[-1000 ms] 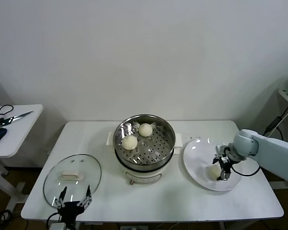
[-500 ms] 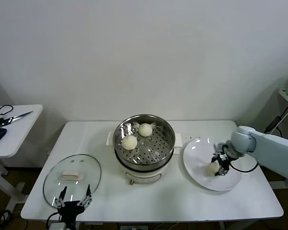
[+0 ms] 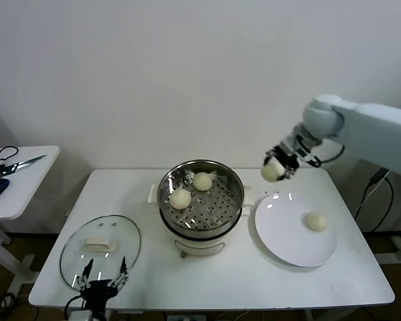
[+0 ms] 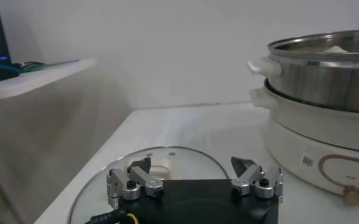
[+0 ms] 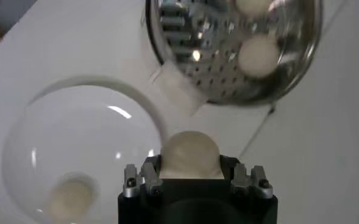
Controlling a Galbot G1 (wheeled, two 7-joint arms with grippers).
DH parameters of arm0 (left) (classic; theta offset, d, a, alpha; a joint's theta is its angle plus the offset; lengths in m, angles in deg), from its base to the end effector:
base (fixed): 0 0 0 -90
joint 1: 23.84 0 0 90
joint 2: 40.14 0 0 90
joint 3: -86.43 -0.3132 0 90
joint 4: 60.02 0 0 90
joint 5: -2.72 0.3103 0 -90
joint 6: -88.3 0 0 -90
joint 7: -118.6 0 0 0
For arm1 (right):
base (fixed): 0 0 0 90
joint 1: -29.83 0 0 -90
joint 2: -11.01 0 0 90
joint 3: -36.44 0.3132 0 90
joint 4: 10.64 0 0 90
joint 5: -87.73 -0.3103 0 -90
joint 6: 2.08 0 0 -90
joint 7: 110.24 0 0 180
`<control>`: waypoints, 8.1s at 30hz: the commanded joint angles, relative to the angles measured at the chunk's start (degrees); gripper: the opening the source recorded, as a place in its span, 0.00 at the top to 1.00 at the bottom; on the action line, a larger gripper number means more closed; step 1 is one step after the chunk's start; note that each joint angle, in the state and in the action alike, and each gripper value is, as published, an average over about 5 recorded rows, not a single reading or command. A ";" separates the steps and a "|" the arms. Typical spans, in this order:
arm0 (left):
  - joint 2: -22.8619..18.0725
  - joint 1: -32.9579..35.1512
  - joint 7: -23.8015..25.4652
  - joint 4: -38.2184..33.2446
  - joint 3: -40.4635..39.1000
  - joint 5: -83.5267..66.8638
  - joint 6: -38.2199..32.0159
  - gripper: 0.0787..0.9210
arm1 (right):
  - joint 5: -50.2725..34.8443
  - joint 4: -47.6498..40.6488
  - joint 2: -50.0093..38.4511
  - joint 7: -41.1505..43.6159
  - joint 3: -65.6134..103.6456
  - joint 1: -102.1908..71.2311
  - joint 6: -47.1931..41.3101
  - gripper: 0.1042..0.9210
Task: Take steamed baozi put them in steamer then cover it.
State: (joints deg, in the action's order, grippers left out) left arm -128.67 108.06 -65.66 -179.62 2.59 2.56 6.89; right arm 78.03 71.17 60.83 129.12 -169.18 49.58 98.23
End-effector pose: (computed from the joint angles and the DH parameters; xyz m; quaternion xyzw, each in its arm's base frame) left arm 0.0934 0.0330 -0.2976 0.0757 -0.9800 -0.0442 0.1788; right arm 0.4700 -0.0190 0.0277 0.5801 -0.3444 0.7244 0.1420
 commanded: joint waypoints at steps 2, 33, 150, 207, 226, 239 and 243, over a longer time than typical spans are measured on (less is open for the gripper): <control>-0.04 0.64 -0.01 -0.39 0.45 -0.05 -0.06 0.12 | 5.40 11.43 12.39 -1.29 -0.61 8.19 13.12 0.34; 0.01 1.50 -0.21 -0.26 1.16 -0.74 -0.71 0.12 | 21.53 1.53 21.44 -7.51 1.98 -17.16 12.93 0.34; -0.05 1.55 0.35 -2.01 0.60 -0.44 0.20 0.12 | -36.34 -5.18 6.15 3.50 -2.74 5.88 -23.42 0.35; 0.26 2.10 0.48 -4.04 1.39 -0.71 3.43 0.12 | -34.97 -6.78 3.67 -20.36 22.81 -19.45 -29.72 0.12; 4.23 -4.18 0.11 -3.04 1.52 -1.78 4.64 0.12 | -26.45 5.63 -20.61 -51.00 89.83 -83.69 -17.75 0.12; 6.41 -5.82 -1.90 -0.30 1.86 3.07 -1.11 0.12 | -25.30 9.22 -2.26 -50.72 124.83 -126.74 -2.59 0.12; 8.01 -5.28 -4.58 1.04 2.11 11.94 -3.57 0.12 | -24.09 10.01 3.01 -50.15 125.57 -132.17 0.16 0.12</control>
State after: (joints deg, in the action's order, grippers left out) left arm -122.64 103.33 -66.95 -180.50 4.64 3.98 7.98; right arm 52.11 78.68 54.05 80.72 -62.32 -55.46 89.04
